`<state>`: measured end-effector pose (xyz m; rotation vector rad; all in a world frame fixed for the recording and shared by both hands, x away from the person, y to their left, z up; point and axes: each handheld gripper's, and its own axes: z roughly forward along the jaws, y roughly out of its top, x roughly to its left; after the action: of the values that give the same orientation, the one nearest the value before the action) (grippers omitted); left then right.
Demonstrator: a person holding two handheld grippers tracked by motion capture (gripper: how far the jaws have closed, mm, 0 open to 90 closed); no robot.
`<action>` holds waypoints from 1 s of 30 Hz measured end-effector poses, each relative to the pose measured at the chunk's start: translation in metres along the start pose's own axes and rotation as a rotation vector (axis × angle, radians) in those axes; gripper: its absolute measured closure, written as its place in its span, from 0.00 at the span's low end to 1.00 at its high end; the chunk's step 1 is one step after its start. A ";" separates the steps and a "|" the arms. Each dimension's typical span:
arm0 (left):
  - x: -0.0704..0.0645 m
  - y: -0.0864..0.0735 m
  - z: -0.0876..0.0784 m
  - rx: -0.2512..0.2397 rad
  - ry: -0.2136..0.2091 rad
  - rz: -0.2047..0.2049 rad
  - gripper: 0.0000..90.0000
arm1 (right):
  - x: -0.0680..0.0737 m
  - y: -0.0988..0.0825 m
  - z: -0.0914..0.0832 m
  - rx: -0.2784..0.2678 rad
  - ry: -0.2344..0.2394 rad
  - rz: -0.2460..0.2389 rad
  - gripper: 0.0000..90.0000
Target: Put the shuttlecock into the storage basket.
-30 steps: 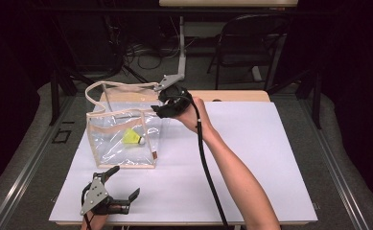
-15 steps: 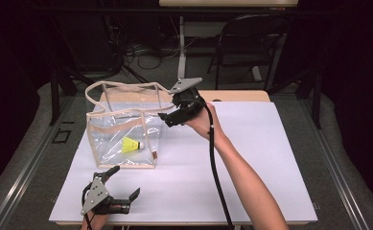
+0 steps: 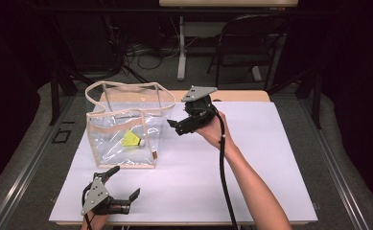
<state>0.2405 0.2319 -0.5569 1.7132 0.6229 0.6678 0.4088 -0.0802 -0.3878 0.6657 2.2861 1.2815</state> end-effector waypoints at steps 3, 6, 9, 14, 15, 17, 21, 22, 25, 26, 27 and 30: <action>0.000 0.000 0.000 -0.001 -0.002 0.000 0.00 | 0.001 -0.006 -0.005 -0.008 -0.009 0.000 0.00; 0.000 0.000 0.000 0.000 0.000 0.002 0.00 | 0.002 -0.012 -0.011 -0.015 -0.013 -0.001 0.00; 0.000 0.000 0.000 -0.001 0.000 0.002 0.00 | 0.004 -0.020 -0.016 -0.018 -0.019 0.000 0.00; 0.000 0.000 0.000 -0.001 -0.001 0.000 0.00 | 0.006 -0.033 -0.022 -0.018 -0.027 0.000 0.00; 0.000 0.000 0.000 -0.001 0.000 0.001 0.00 | 0.006 -0.035 -0.023 -0.017 -0.028 0.002 0.00; 0.000 0.000 0.000 -0.003 0.000 -0.003 0.00 | 0.006 -0.041 -0.026 -0.018 -0.031 0.004 0.00; 0.000 0.000 0.000 0.000 -0.001 -0.001 0.00 | 0.007 -0.051 -0.031 -0.020 -0.035 0.015 0.00; 0.000 0.000 0.001 -0.001 -0.002 0.000 0.00 | 0.007 -0.053 -0.032 -0.021 -0.037 0.020 0.00; -0.001 0.001 0.001 0.002 -0.003 0.004 0.00 | 0.007 -0.060 -0.034 -0.023 -0.041 0.030 0.00; -0.001 0.001 0.002 0.001 -0.003 0.004 0.00 | 0.007 -0.062 -0.035 -0.023 -0.042 0.033 0.00; -0.001 0.001 0.002 0.001 -0.004 0.007 0.00 | 0.007 -0.064 -0.036 -0.023 -0.044 0.037 0.00; 0.000 0.001 0.002 0.002 -0.005 0.005 0.00 | 0.006 -0.070 -0.039 -0.029 -0.048 0.052 0.00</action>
<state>0.2416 0.2301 -0.5568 1.7184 0.6159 0.6662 0.3678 -0.1347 -0.4308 0.7430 2.2212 1.3055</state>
